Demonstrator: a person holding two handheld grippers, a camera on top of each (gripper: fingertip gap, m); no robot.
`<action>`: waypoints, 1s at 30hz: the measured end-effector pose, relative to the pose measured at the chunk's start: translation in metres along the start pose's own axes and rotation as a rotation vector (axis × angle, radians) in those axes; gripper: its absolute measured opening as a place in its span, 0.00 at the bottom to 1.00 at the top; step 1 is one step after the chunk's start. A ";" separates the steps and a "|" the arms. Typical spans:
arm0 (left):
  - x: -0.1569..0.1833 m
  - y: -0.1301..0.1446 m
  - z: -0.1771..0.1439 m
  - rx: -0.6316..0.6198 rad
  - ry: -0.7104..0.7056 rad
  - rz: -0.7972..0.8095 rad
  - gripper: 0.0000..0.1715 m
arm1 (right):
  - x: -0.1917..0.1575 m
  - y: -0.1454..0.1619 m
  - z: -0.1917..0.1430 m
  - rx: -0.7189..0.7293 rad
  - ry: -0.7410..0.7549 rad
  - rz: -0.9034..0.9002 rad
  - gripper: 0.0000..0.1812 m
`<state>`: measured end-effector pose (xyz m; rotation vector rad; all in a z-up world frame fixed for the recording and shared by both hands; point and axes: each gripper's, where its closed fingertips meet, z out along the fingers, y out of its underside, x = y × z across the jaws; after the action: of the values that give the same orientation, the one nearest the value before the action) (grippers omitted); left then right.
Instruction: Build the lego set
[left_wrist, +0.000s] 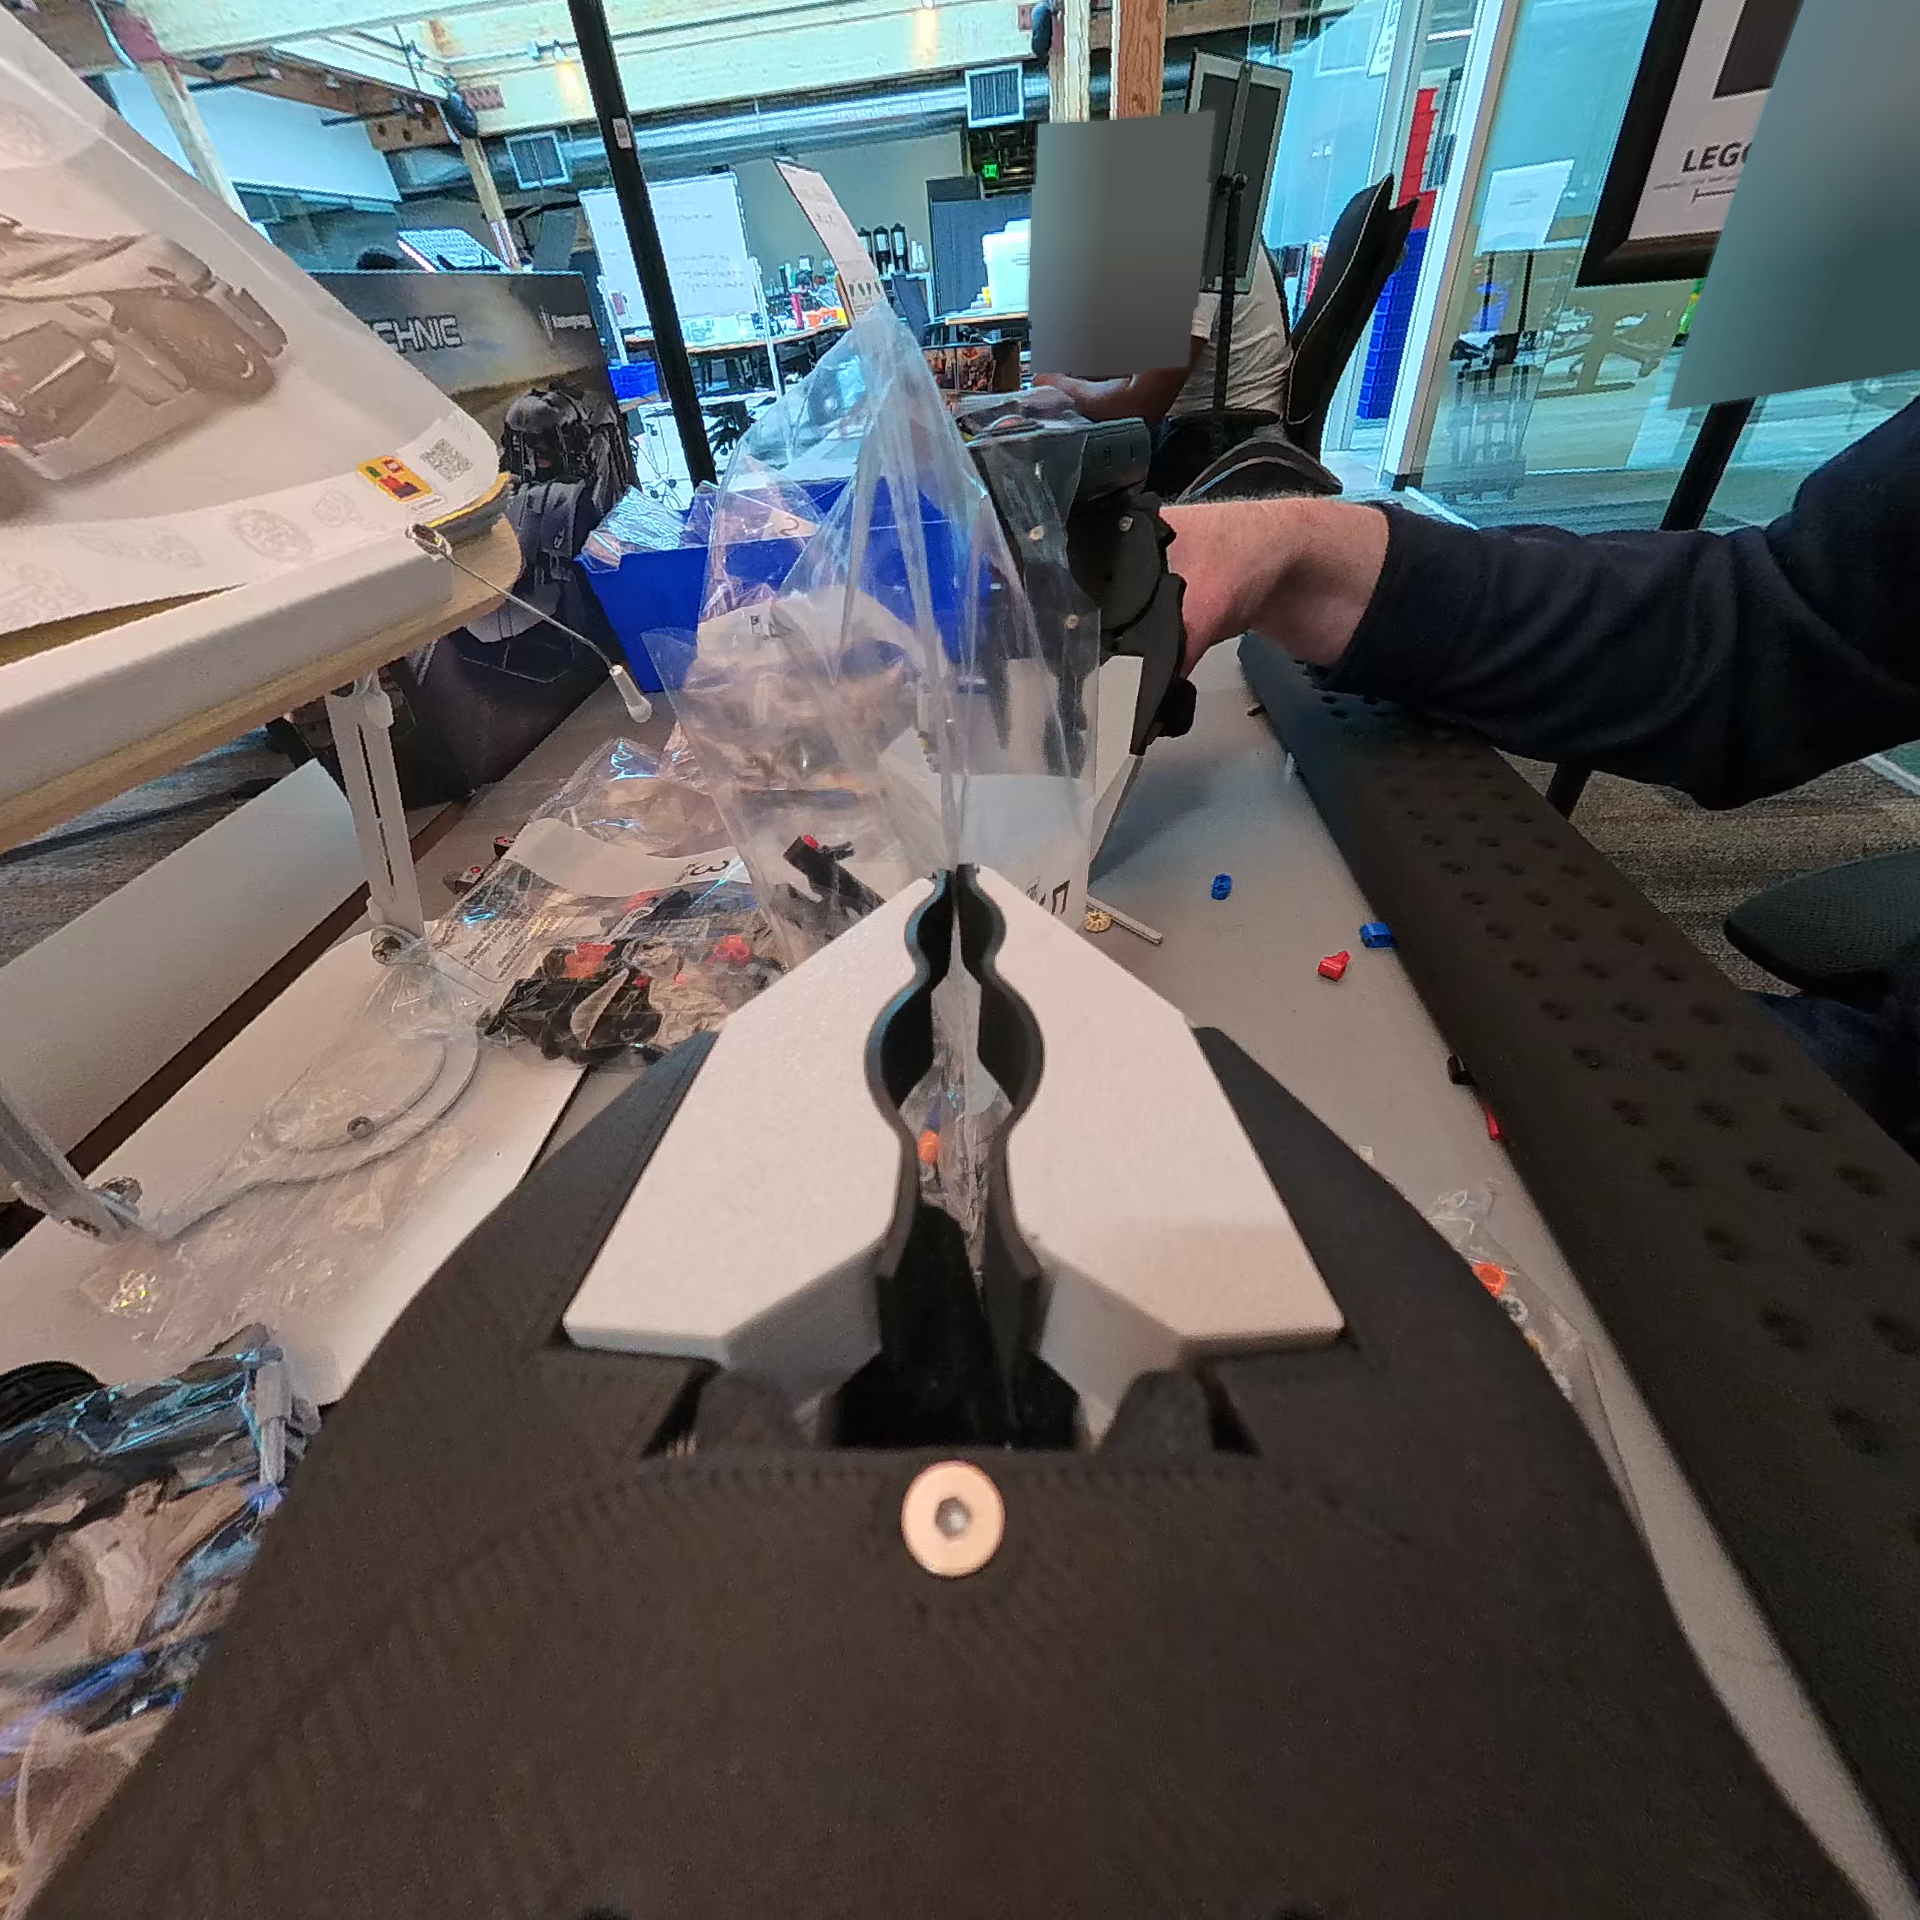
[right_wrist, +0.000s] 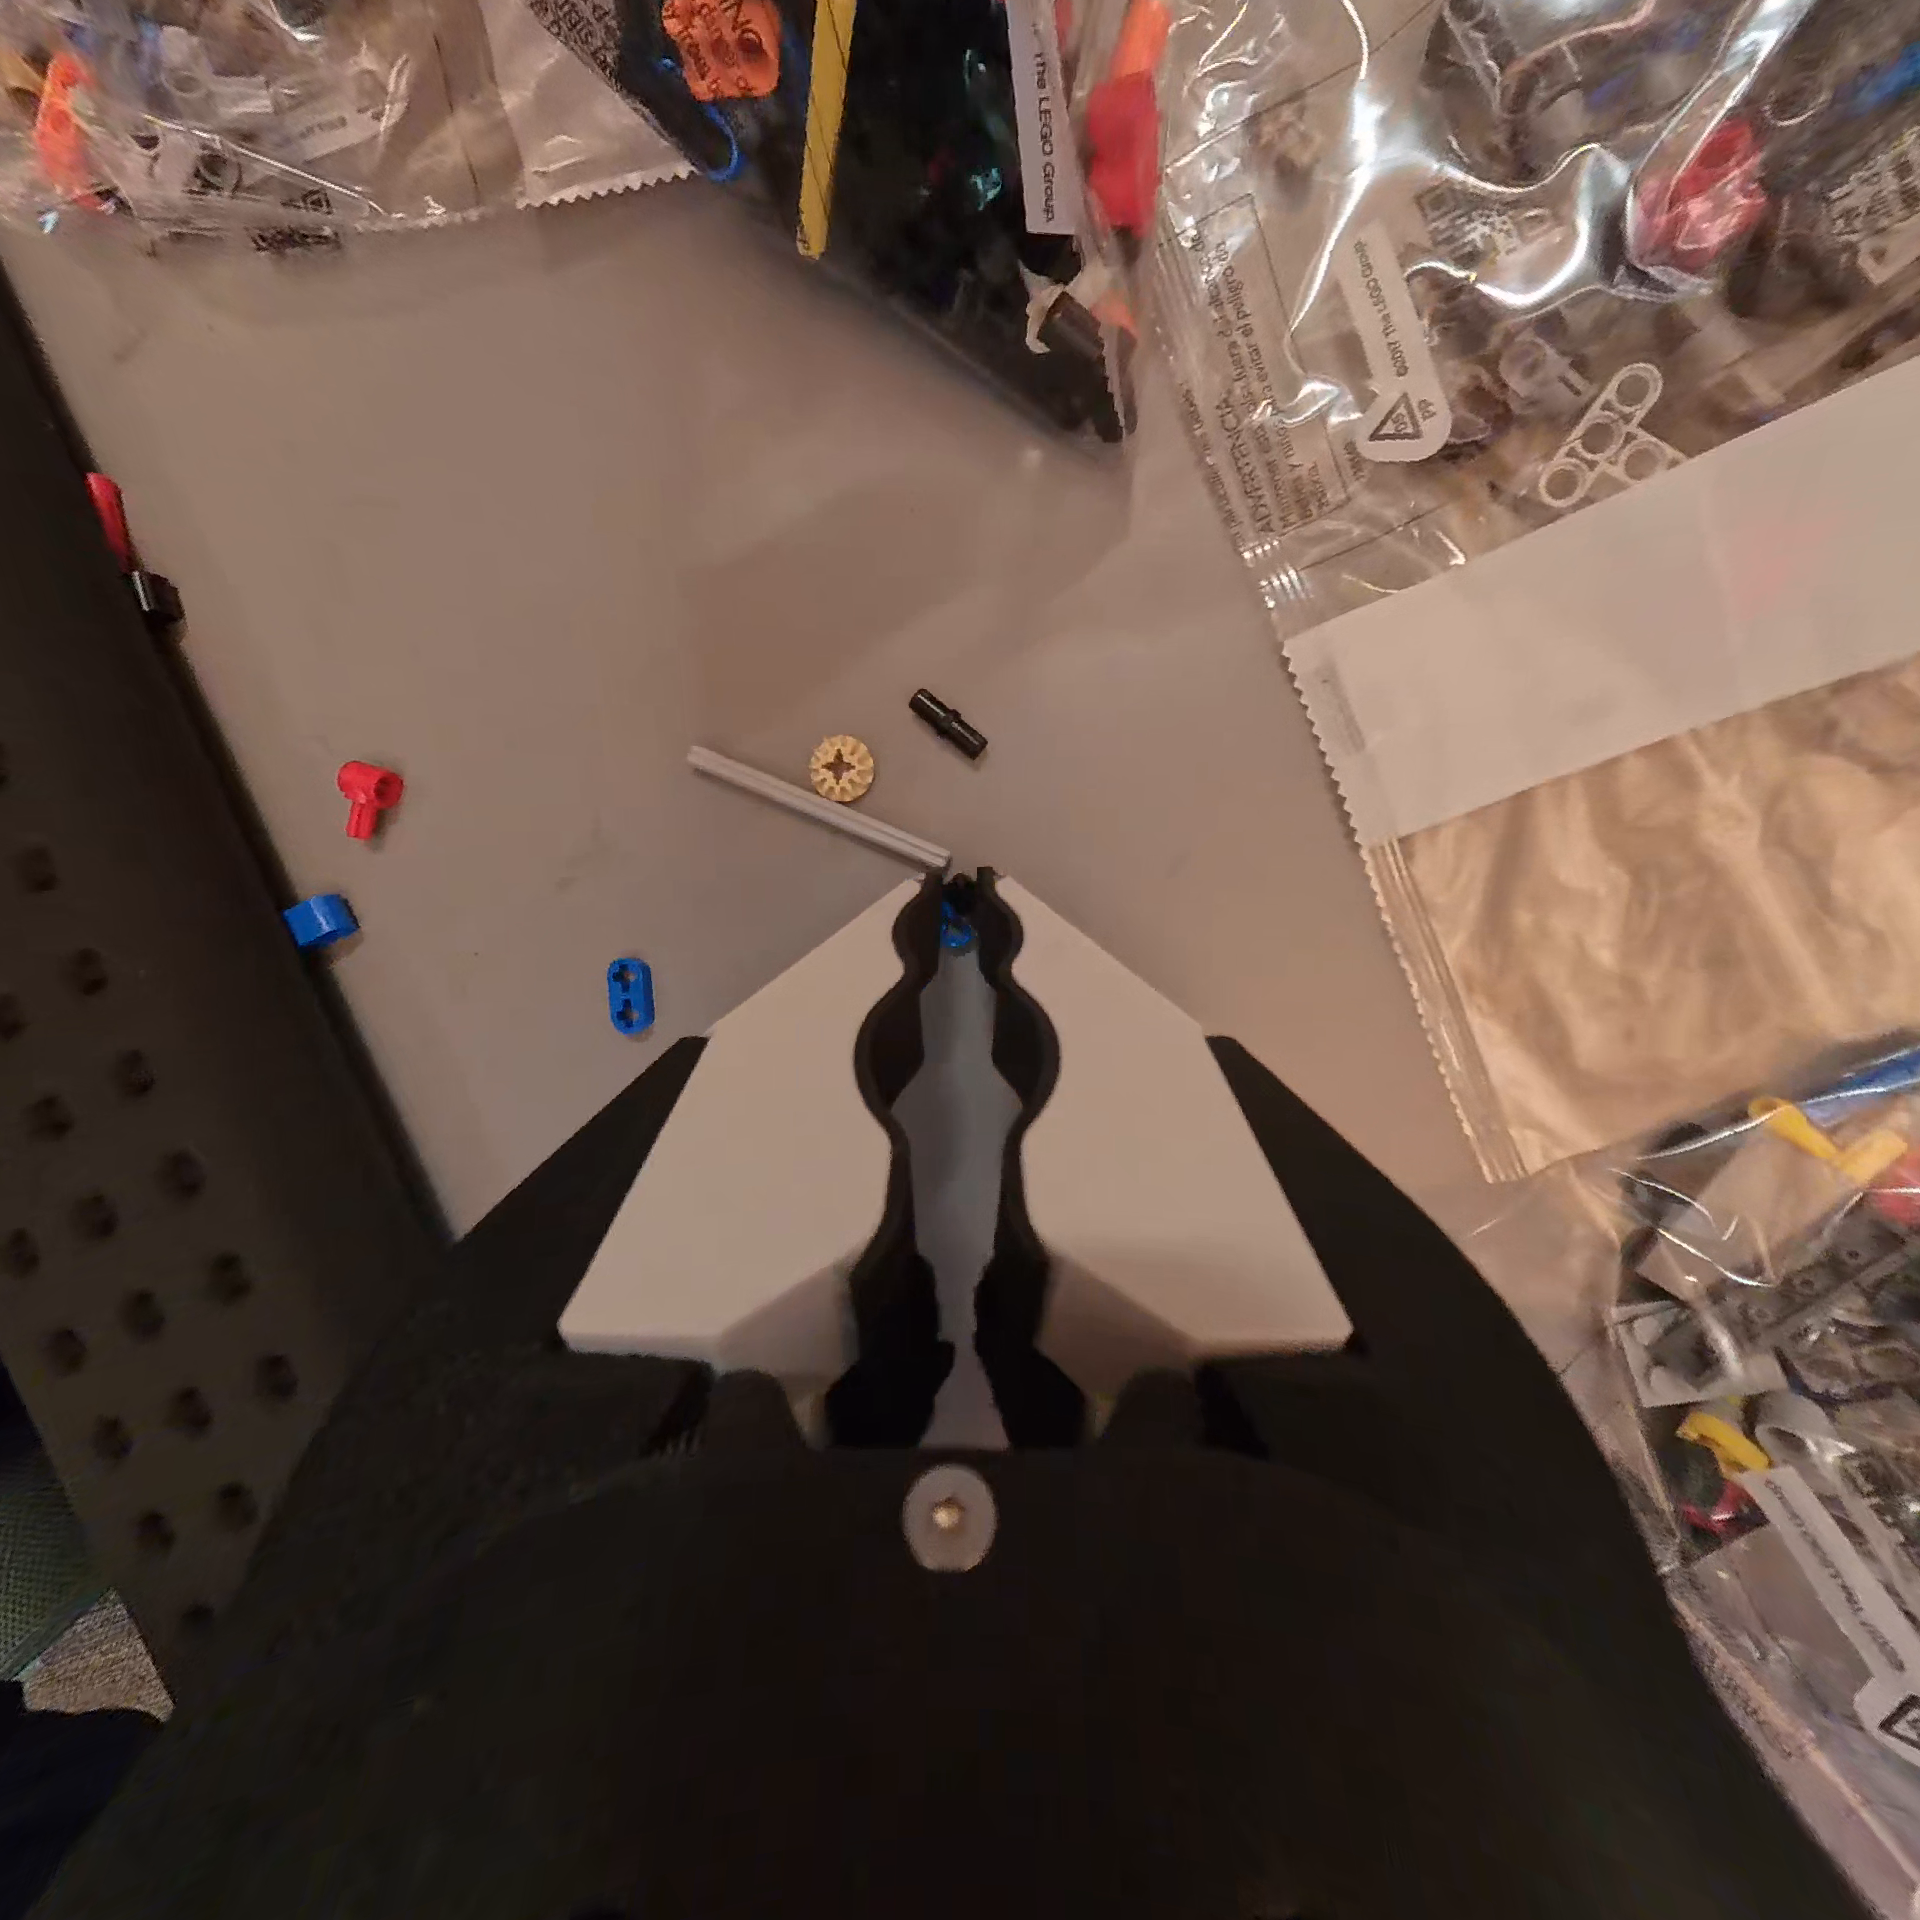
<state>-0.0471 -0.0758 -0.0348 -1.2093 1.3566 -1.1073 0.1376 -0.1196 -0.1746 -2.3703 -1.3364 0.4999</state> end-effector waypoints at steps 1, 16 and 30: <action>0.000 0.000 0.000 0.000 0.000 0.000 0.00 | 0.000 0.000 0.000 0.000 0.003 -0.003 0.02; 0.000 0.000 0.000 -0.002 0.000 0.002 0.00 | -0.007 -0.053 -0.044 0.222 0.002 -0.045 0.01; 0.002 0.000 0.001 -0.005 0.009 0.006 0.00 | -0.030 -0.208 -0.080 0.501 -0.028 -0.182 0.01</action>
<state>-0.0462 -0.0781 -0.0347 -1.2037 1.3698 -1.1070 0.0085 -0.0572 -0.0008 -1.8254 -1.2457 0.7179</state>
